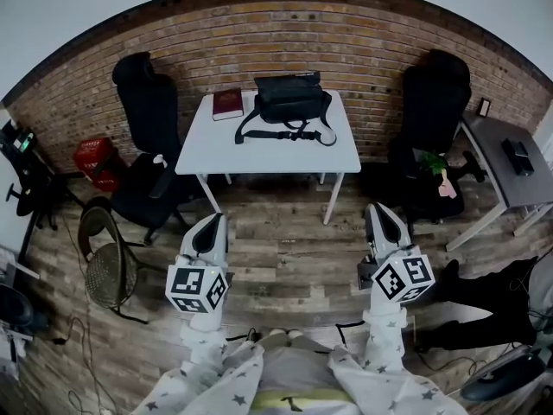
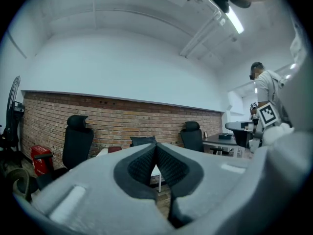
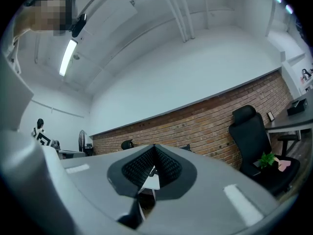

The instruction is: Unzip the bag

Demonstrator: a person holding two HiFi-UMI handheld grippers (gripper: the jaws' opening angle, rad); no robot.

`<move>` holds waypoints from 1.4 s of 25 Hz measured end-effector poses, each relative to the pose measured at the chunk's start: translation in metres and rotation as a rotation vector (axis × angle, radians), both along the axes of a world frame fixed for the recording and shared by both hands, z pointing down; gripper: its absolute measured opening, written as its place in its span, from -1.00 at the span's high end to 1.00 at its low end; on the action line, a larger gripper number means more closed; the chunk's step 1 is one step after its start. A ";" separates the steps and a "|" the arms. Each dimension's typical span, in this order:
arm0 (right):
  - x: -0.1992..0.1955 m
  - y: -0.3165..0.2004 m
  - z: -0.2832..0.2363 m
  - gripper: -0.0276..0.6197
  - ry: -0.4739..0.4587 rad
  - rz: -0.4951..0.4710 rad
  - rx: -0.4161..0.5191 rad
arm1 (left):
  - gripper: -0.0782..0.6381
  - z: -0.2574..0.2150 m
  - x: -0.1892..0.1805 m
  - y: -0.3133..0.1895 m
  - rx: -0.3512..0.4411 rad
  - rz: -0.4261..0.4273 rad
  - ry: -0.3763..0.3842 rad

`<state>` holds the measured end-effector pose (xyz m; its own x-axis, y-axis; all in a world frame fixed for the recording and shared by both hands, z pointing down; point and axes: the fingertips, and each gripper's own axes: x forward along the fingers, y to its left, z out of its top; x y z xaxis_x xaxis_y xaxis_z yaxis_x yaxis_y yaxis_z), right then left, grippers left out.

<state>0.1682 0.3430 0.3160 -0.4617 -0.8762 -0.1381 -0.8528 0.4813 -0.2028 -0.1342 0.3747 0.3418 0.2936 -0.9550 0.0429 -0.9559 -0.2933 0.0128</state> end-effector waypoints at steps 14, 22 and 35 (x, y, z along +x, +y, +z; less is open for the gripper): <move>-0.001 -0.044 0.010 0.89 -0.026 -0.053 -0.030 | 0.79 0.013 -0.008 -0.029 -0.038 -0.047 0.007; -0.023 -0.134 0.024 0.89 -0.005 -0.051 -0.051 | 0.79 0.019 -0.024 -0.121 -0.031 -0.036 0.015; -0.041 -0.266 0.023 0.89 -0.033 0.019 -0.057 | 0.79 0.019 -0.044 -0.273 -0.037 0.036 0.022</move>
<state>0.1271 0.0775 0.3389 -0.4405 -0.8918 -0.1030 -0.8542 0.4517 -0.2574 -0.1780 0.1021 0.3608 0.3294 -0.9415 0.0706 -0.9440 -0.3269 0.0454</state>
